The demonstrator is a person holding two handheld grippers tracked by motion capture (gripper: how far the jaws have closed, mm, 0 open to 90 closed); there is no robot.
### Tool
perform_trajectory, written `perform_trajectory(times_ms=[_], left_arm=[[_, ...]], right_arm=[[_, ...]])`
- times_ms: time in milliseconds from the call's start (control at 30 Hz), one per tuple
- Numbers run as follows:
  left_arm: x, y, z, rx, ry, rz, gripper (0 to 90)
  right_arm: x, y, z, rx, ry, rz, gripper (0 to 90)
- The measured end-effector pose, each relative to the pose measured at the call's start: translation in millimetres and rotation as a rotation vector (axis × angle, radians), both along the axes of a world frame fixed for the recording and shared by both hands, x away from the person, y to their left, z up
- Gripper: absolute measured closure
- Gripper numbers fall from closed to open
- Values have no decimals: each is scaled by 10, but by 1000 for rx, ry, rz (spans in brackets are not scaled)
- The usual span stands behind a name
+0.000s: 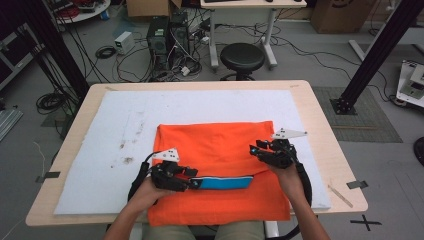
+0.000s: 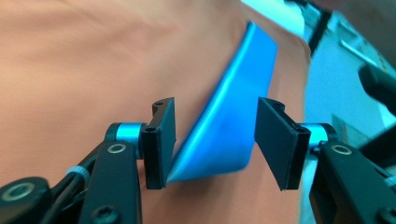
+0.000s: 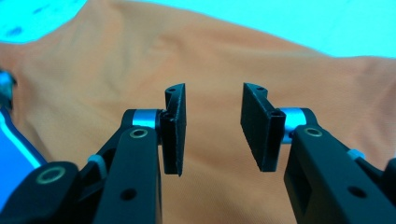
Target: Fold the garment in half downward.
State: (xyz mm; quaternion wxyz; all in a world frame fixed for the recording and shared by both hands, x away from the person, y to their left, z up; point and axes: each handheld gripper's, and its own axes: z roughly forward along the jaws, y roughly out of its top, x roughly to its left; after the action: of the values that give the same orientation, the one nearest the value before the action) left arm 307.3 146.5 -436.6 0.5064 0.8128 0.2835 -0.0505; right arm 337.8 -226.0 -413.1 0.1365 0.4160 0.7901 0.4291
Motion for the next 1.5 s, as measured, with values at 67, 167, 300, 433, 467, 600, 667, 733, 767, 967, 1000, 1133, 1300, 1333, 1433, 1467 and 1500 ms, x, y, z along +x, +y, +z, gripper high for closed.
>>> perform_trajectory(times_ms=[67, 167, 300, 433, 467, 600, 667, 733, 767, 967, 1000, 1133, 1300, 1333, 1433, 1467, 1500], left_arm=[[5, 99, 40, -22, -32, 77, 474], [2, 266, 76, -12, -90, 220, 459], [-49, 455, 69, 55, -155, 400, 458], [-77, 617, 24, 113, -166, 537, 451], [-79, 645, 12, 124, -162, 562, 451], [-86, 679, -36, 179, -134, 587, 454], [-88, 662, -72, 207, -120, 585, 465], [-82, 640, -107, 229, -106, 586, 485], [-79, 630, -121, 244, -105, 586, 497], [-118, 535, -171, 317, -132, 577, 604], [-129, 519, -172, 327, -144, 577, 623], [-179, 455, -166, 342, -176, 558, 790], [-187, 546, -127, 261, -131, 546, 827], [-197, 569, -112, 238, -124, 543, 827], [-245, 652, -60, 167, -104, 518, 828], [-257, 672, -53, 145, -96, 507, 828], [-273, 699, -45, 115, -81, 493, 827]], right_arm=[[-20, 38, -38, -19, 9, 21, 618], [-60, 49, -111, -58, 17, 30, 618], [-139, -58, -183, -84, 10, -18, 635], [-230, -256, -216, -125, -10, -98, 635], [-247, -304, -227, -134, -9, -111, 626], [-310, -409, -284, -196, -6, -137, 596], [-331, -421, -318, -231, -3, -136, 595], [-346, -416, -347, -235, 6, -138, 609], [-355, -410, -356, -235, 2, -139, 629], [-358, -397, -367, -242, 3, -138, 780], [-358, -400, -371, -236, 3, -142, 797], [-361, -411, -378, -220, 4, -144, 832], [-400, -439, -356, -191, 4, -127, 852], [-417, -454, -341, -181, 5, -124, 852], [-475, -506, -288, -146, -4, -120, 852], [-504, -524, -266, -134, -8, -119, 852], [-523, -536, -252, -133, -15, -115, 852]])
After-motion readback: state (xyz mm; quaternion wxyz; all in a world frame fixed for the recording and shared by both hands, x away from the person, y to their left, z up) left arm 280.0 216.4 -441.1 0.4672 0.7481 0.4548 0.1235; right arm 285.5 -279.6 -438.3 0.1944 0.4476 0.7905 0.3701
